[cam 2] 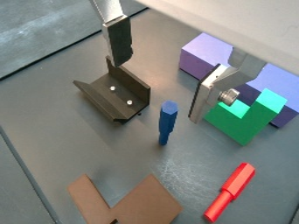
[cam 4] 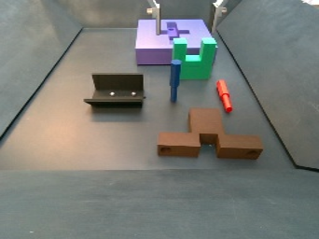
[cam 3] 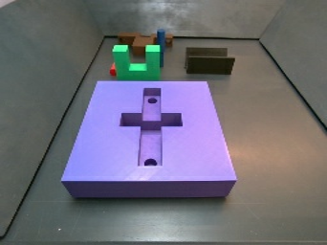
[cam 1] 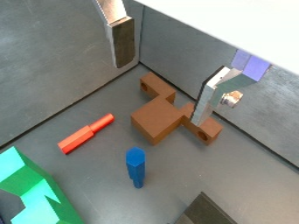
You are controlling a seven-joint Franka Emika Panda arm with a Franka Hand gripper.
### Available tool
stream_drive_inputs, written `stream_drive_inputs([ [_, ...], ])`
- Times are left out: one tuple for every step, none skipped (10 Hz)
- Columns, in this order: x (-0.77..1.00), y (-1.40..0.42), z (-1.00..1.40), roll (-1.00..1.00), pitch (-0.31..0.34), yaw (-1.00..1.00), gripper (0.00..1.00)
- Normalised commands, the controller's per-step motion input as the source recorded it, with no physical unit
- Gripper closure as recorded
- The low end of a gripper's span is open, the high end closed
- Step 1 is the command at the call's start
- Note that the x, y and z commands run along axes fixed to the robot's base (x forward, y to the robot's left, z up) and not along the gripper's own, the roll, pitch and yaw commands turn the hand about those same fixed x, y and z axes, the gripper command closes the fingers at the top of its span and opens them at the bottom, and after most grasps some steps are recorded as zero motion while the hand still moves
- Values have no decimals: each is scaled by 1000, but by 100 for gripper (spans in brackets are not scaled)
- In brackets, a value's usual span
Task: Pick up the green object. Move up. Move to above the board. Insert the green object.
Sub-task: Pick up the green object.
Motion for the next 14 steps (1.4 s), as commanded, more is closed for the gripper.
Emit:
stream_drive_inputs([
  [-23, -143, -69, -106, 4, 0, 0],
  [0, -40, 0, 0, 0, 0, 0],
  [-51, -497, -86, -3, -17, 77, 0],
  [0, -1000, -129, 63, 0, 0, 0],
  [0, -1000, -183, 0, 0, 0, 0],
  [0, -1000, -283, 0, 0, 0, 0],
  [0, -1000, -389, 0, 0, 0, 0],
  [0, -777, -409, -150, -31, 0, 0],
  [0, -703, -434, -179, -81, 31, 0],
  [0, -560, -520, -173, -44, 0, 0],
  [-11, -163, -360, -113, -1, 43, 0],
  [-11, 0, -66, 0, 0, 66, 0],
  [0, -77, -157, -31, 0, 60, 0],
  [20, -334, -197, 0, 0, 0, 0],
])
